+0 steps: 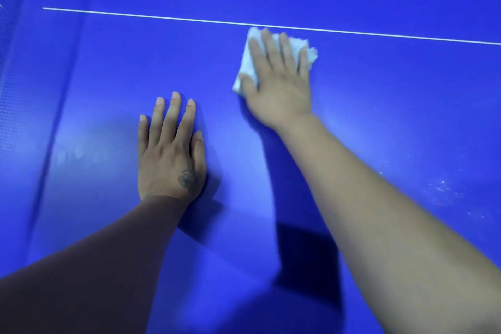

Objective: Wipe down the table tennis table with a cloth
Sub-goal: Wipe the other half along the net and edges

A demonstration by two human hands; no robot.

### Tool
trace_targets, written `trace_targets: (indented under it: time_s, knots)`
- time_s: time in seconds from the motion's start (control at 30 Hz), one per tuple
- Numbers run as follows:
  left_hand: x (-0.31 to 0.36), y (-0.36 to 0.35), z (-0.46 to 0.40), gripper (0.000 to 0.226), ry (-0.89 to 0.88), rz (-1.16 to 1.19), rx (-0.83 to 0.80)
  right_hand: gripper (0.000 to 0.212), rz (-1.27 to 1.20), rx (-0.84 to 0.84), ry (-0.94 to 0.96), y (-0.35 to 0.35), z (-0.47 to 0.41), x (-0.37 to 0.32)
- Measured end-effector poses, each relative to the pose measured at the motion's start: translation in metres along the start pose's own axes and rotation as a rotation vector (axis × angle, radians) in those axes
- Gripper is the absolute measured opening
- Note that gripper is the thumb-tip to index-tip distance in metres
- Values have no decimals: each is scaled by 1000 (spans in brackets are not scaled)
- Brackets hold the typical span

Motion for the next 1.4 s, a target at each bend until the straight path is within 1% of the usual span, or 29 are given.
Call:
trace_targets:
  time_s: [0.07,0.13,0.2,0.3,0.37,0.43,0.57,0.67,0.77,0.83,0.9,0.97,1.03,1.13,1.2,1.3,1.4]
  knots:
    - [-1,0,0,59,3,-5,-2,69,14,54,64,-14,38,-10]
    - [0,0,0,60,6,1,-16,66,-22,68,54,-24,75,-2]
    - [0,0,-1,61,10,11,-26,67,-46,53,-14,-30,109,18]
    - [0,0,-1,61,14,4,-35,68,-65,32,-182,-29,139,62]
    - [0,-1,-1,61,17,6,-40,68,-97,44,-292,-21,138,94]
    - [-1,0,-1,61,18,1,-40,68,-129,61,-361,-8,118,120]
    - [-1,-1,-1,61,22,4,-41,70,-139,76,-410,16,50,141]
    - [0,0,-1,61,21,7,-39,71,-112,30,-350,25,-1,115]
    - [-1,0,-2,61,20,4,-31,72,-72,6,-189,19,-18,60]
    - [-1,-1,-1,60,10,1,-22,72,-25,39,-80,5,1,25]
    - [-1,-1,0,60,1,2,-17,70,3,71,5,-12,40,2]
    - [-1,-1,0,59,-2,-4,-14,67,8,62,56,-27,87,-3]
    - [-2,-1,0,59,4,-6,-15,66,-2,45,51,-36,132,10]
    - [-2,-2,0,62,7,5,-43,68,-11,21,-56,-38,175,56]
    - [-2,-2,0,66,8,3,-56,69,-17,6,-170,-30,180,95]
    - [-1,-2,0,69,18,-14,-59,68,-77,38,-346,-12,157,145]
    - [-2,-3,0,71,18,-31,-60,69,-119,91,-433,1,111,161]
Point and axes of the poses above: each hand's wrist, its own z-axis away from the middle knuckle, its own y-axis out of the back of the hand, x = y × z, the point moved 5 cm from there along -z, towards the middle knuckle, and after that the axes turned 12 degrees about -x, right-handed, at the moved point
